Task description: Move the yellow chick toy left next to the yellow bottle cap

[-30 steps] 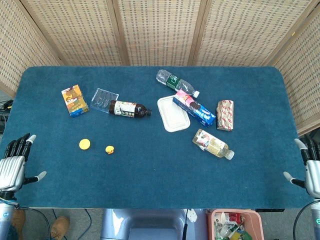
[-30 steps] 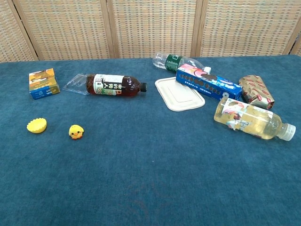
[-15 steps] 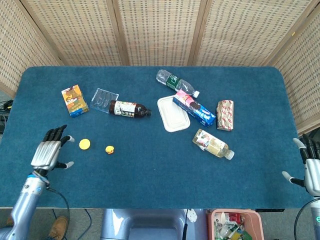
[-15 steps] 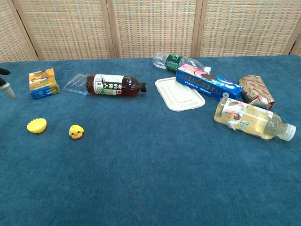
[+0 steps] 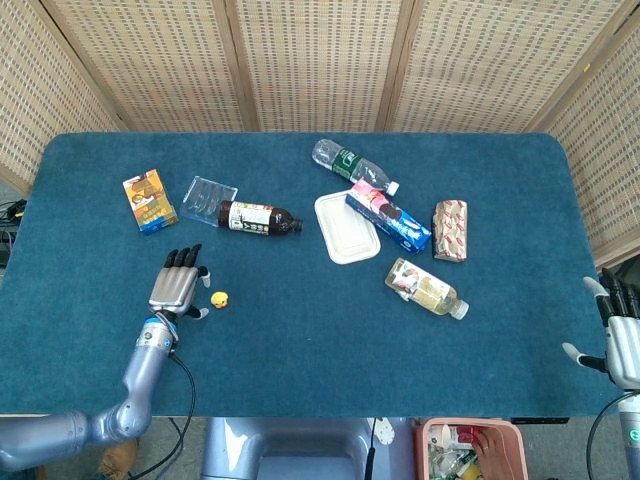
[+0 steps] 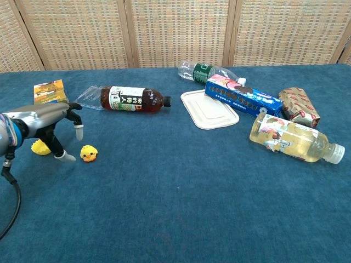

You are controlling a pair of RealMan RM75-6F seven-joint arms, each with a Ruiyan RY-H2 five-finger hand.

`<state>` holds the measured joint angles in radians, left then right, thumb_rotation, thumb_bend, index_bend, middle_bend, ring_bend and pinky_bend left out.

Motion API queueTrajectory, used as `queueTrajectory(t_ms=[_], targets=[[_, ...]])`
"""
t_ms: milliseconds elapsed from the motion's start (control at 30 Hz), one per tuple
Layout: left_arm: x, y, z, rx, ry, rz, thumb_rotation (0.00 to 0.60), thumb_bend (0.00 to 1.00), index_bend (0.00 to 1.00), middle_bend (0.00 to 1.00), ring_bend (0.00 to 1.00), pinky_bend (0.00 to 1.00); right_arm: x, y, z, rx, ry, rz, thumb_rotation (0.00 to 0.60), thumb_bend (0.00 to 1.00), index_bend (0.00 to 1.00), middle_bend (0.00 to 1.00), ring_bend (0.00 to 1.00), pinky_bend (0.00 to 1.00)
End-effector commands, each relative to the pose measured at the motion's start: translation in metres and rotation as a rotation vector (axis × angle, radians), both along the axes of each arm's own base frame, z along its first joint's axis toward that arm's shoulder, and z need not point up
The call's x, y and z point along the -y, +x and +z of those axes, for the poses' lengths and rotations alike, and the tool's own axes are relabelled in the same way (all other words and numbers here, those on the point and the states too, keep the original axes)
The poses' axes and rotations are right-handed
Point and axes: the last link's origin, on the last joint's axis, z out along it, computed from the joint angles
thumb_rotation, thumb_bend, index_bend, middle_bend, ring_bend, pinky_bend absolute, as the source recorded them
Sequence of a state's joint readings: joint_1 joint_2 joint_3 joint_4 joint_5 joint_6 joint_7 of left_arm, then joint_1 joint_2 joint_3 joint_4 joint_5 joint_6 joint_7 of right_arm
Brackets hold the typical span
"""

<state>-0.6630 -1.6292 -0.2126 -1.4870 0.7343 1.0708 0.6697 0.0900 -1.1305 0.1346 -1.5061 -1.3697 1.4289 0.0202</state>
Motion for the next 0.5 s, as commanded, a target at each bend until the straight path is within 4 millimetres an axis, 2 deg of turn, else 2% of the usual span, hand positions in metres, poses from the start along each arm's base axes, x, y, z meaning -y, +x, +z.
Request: queueTrajectory(t_ms=[33, 500], targets=[[-0.004, 0.006, -0.006, 0.000, 0.000, 0.000, 0.600, 0.17, 0.47, 0.00, 0.00, 0.00, 0.000, 0.000, 0.001, 0.002, -0.003, -0.001, 0.600, 0.00, 0.00, 0.00, 0.00, 0.00], [-0.004, 0.016, -0.020, -0.026, -0.026, -0.011, 0.600, 0.20, 0.51, 0.00, 0.00, 0.00, 0.000, -0.003, 0.004, 0.018, -0.010, -0.006, 0.600, 0.00, 0.00, 0.00, 0.00, 0.00]])
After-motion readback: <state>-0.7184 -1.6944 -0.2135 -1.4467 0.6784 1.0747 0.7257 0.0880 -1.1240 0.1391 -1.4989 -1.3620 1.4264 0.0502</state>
